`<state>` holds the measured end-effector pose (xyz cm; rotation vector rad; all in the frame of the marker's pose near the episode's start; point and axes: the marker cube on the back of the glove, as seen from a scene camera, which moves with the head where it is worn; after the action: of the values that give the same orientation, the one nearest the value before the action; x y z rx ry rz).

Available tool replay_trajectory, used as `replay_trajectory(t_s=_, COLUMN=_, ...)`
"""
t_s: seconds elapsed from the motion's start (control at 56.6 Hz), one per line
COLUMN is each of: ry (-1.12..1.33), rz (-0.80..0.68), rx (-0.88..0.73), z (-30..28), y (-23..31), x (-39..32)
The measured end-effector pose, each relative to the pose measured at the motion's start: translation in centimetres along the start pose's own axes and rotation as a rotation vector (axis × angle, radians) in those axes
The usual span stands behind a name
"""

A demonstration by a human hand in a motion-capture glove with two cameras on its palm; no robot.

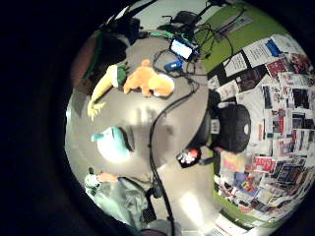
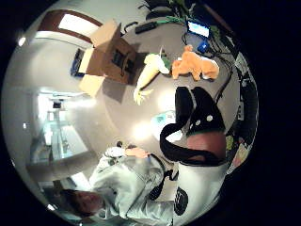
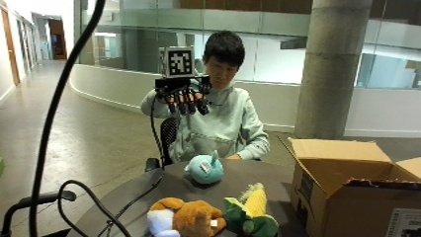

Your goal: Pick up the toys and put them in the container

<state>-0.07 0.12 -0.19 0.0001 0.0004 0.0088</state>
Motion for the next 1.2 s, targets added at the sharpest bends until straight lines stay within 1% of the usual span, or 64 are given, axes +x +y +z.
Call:
replay_trajectory(t_s=0.106, ry=0.006, rz=0.064, rx=0.034, z=-0.5, y=0.3, x=-0.3)
replay_trajectory(t_s=0.23, ry=0.004, rz=0.000, rx=0.049, z=-0.9, y=-1.0, x=0.4)
replay_trajectory(t_s=0.336, ry=-0.017, rz=0.030, rx=0.048, z=-0.9, y=-1.8, x=0.3)
replay_trajectory(t_s=0.547, ry=-0.073, rz=0.038, rx=-0.145, z=-0.5, y=-4.2, x=0.7)
replay_trajectory(t_s=0.653, ry=-0.053, rz=0.048, rx=-0.165, z=0.7, y=-6.3, x=1.4)
replay_trajectory(t_s=0.759, ry=-0.025, rz=0.003, rx=-0.095, z=3.4, y=-9.4, x=2.5)
replay_trajectory(t_s=0.883, ry=-0.058, rz=-0.033, rx=-0.083, z=8.4, y=-12.6, x=3.8)
replay_trajectory(t_s=0.936, ry=-0.093, rz=-0.040, rx=-0.097, z=11.0, y=-13.5, x=4.3)
replay_trajectory(t_s=0.989, ry=-0.110, rz=-0.007, rx=-0.136, z=13.1, y=-14.0, x=4.6)
replay_trajectory(t_s=1.06, ry=-0.076, rz=0.041, rx=-0.179, z=15.7, y=-14.5, x=5.2)
replay_trajectory(t_s=1.201, ry=-0.014, rz=0.076, rx=-0.245, z=20.1, y=-14.7, x=6.4)
